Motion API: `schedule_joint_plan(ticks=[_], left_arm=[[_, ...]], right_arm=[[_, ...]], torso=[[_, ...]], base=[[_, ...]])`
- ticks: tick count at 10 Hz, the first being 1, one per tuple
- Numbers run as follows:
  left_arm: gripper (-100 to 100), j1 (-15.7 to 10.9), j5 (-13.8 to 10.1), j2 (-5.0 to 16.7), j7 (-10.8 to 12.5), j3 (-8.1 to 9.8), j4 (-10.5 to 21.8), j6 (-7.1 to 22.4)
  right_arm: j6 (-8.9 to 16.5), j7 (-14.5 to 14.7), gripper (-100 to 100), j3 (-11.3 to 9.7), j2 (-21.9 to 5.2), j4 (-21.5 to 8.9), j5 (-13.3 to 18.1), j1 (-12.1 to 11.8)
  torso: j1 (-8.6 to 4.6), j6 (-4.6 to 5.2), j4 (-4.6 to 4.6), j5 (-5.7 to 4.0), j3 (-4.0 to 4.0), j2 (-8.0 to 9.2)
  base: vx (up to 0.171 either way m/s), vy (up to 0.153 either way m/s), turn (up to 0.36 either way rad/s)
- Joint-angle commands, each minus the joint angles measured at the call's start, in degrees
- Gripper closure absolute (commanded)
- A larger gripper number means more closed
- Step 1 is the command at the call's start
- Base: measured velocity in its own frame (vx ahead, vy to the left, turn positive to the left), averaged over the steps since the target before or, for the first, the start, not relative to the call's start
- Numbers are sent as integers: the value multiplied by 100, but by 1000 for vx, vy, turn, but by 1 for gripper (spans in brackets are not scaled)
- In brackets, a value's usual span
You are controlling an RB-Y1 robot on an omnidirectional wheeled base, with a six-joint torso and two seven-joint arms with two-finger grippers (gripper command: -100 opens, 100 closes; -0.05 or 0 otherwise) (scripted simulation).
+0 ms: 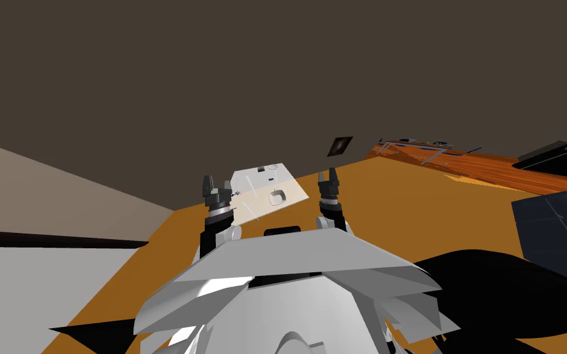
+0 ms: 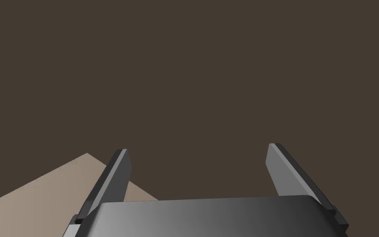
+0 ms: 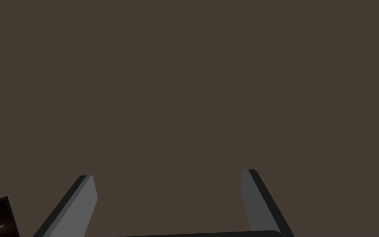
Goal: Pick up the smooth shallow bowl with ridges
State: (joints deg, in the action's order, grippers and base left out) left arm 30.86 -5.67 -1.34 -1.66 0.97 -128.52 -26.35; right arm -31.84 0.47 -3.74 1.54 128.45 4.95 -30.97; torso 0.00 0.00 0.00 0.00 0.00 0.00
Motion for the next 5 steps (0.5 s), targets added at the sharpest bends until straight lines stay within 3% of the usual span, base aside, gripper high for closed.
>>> schedule_joint_plan(ticks=[1, 5], left_arm=[[-100, -36, -42, 217, 18, -4, 69, 45], [-100, -231, -266, 712, 116, -25, 443, 302]], right_arm=[[0, 0, 0, 0, 0, 0, 0, 0], [0, 0, 0, -1, 1, 0, 0, 0]], torso=[[0, 0, 0, 0, 0, 0], [-31, 1, 2, -7, 5, 10]], base=[[-8, -23, 6], [-28, -78, 18]])
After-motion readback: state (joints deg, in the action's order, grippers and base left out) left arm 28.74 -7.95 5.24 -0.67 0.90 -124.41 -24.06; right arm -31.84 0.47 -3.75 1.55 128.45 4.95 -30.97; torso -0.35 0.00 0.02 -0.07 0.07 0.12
